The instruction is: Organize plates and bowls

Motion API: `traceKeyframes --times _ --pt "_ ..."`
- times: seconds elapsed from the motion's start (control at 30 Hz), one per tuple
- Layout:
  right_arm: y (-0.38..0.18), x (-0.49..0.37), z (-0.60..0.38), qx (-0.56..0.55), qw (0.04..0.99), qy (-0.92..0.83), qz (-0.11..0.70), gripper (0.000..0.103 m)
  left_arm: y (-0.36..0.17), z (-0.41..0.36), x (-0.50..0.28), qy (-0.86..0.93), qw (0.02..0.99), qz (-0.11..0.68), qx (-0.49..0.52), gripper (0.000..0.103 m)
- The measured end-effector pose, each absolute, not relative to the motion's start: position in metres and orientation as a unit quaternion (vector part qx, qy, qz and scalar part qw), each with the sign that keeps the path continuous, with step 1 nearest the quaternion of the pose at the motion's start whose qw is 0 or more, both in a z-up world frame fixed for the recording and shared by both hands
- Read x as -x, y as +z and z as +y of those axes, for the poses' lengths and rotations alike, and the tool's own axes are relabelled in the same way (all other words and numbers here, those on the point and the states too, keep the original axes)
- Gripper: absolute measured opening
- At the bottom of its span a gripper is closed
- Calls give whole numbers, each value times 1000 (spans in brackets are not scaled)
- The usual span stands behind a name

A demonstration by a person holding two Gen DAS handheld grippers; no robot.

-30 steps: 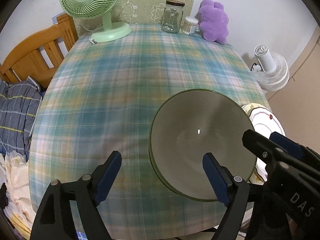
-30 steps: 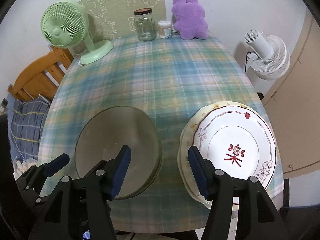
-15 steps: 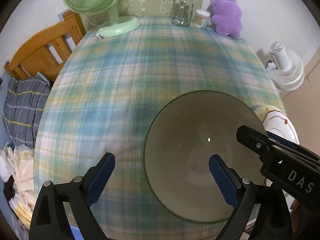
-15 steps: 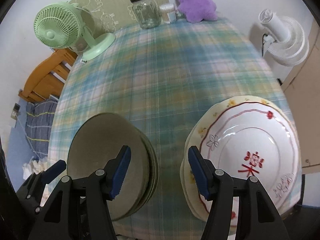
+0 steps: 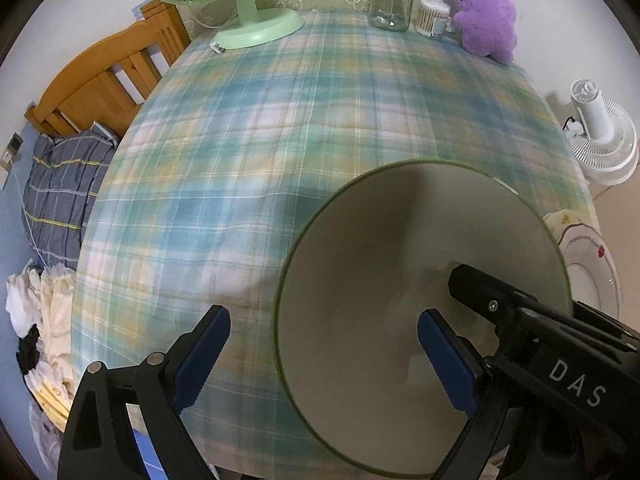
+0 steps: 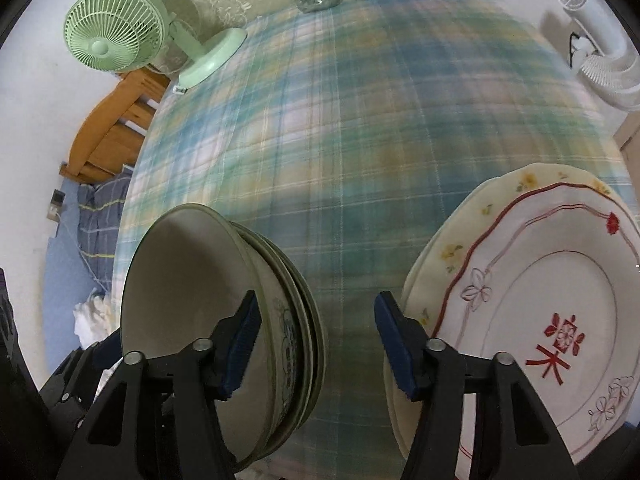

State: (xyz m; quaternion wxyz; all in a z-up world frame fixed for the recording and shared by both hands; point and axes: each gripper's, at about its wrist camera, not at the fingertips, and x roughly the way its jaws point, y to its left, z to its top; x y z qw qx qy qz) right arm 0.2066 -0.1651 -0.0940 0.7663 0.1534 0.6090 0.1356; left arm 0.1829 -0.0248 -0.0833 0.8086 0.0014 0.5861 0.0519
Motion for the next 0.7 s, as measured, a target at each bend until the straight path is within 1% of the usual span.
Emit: traceKeyframes --times 0.1,0.3,0.57,0.7 --pt "-99 -209 -161 -152 758 143 618 47 -86 -23 -184 50 806 589 -3 96" --pt "-97 -210 -152 -141 754 150 623 38 -93 -18 -189 31 804 594 3 96" --pt "-95 -210 -144 -127 758 122 628 39 -103 -16 -199 -29 801 598 13 96" --pt "-93 -210 -141 -120 762 103 628 40 -108 -10 -200 -53 799 598 33 96"
